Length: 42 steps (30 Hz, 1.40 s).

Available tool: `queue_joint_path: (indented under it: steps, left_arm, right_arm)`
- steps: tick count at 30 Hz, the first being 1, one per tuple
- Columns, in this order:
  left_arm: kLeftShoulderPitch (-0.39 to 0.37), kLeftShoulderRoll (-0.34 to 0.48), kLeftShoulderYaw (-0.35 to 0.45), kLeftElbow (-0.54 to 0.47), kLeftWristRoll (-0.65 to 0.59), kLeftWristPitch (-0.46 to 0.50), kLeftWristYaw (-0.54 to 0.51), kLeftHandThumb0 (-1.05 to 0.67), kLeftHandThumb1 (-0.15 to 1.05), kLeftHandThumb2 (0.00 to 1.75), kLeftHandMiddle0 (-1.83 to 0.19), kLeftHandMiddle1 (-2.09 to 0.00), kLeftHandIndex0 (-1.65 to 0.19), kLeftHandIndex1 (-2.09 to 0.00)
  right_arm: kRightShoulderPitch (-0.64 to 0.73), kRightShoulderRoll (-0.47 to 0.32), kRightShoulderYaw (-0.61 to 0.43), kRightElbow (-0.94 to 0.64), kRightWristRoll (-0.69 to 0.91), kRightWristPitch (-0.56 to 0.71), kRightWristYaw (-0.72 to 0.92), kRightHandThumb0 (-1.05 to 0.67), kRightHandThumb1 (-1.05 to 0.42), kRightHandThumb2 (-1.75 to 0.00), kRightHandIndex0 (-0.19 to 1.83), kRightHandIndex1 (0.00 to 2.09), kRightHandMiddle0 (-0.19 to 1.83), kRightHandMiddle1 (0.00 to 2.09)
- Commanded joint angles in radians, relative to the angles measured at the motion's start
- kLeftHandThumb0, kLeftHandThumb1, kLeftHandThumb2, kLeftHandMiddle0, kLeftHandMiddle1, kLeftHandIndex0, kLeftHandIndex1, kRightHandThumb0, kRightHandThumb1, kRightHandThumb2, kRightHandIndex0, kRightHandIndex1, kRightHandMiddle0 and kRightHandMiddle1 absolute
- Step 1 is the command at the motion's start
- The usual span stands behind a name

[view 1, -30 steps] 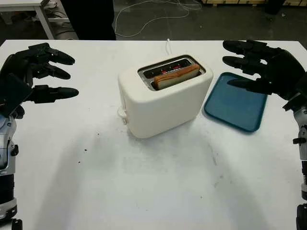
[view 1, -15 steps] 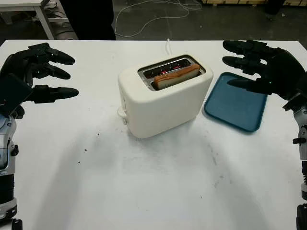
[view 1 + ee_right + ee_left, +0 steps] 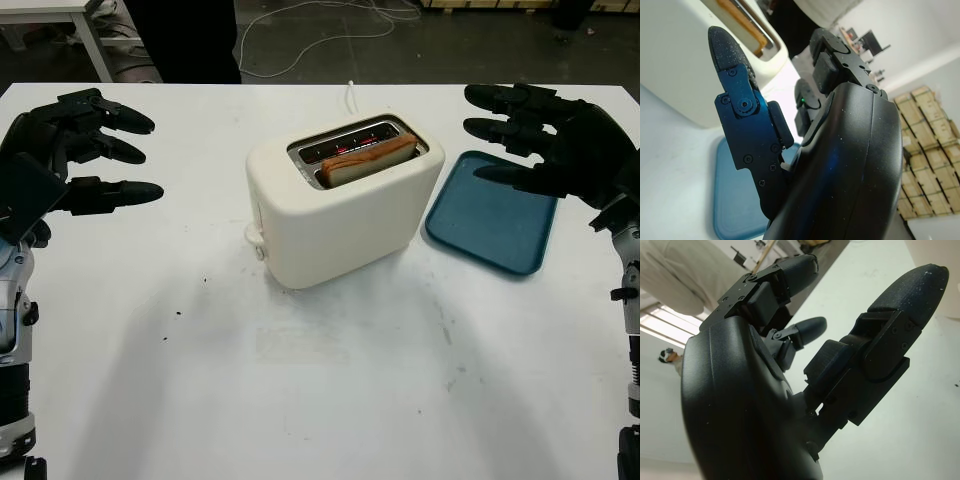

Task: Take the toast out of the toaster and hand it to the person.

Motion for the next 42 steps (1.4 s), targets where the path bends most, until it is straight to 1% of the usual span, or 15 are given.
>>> queue_joint_path:
  steps: [1, 6, 13, 24, 42]
  left_arm:
    - [0.014, -0.012, 0.008, -0.002, -0.015, 0.002, 0.005, -1.05, 0.52, 0.00, -0.58, -1.03, -0.59, -0.88]
    - [0.014, -0.010, 0.004, 0.004, -0.006, -0.012, 0.005, -1.05, 0.53, 0.00, -0.58, -1.03, -0.59, -0.89]
    - [0.014, -0.007, 0.004, -0.007, -0.006, 0.007, 0.005, -1.05, 0.52, 0.00, -0.57, -1.03, -0.59, -0.89]
    - [0.009, -0.006, 0.003, 0.001, -0.005, -0.002, 0.002, -1.05, 0.53, 0.00, -0.58, -1.02, -0.59, -0.88]
    - [0.009, -0.007, 0.003, 0.002, -0.008, -0.004, 0.000, -1.05, 0.53, 0.00, -0.58, -1.01, -0.59, -0.88]
  right_arm:
    - [0.005, -0.003, -0.003, -0.018, -0.002, 0.014, -0.006, -0.64, -0.80, 0.00, 0.37, 0.14, 0.44, 0.00]
    - [0.003, -0.004, -0.002, -0.016, -0.009, 0.010, -0.008, -0.65, -0.79, 0.00, 0.37, 0.15, 0.44, 0.00]
    - [0.002, -0.004, -0.002, -0.014, -0.008, 0.008, -0.005, -0.65, -0.79, 0.00, 0.37, 0.16, 0.45, 0.01]
    - [-0.004, -0.007, 0.003, -0.007, -0.021, -0.014, 0.000, -0.67, -0.81, 0.00, 0.36, 0.18, 0.45, 0.00]
    - [0.001, -0.001, -0.006, -0.016, -0.015, -0.003, 0.000, -0.67, -0.80, 0.00, 0.35, 0.22, 0.45, 0.01]
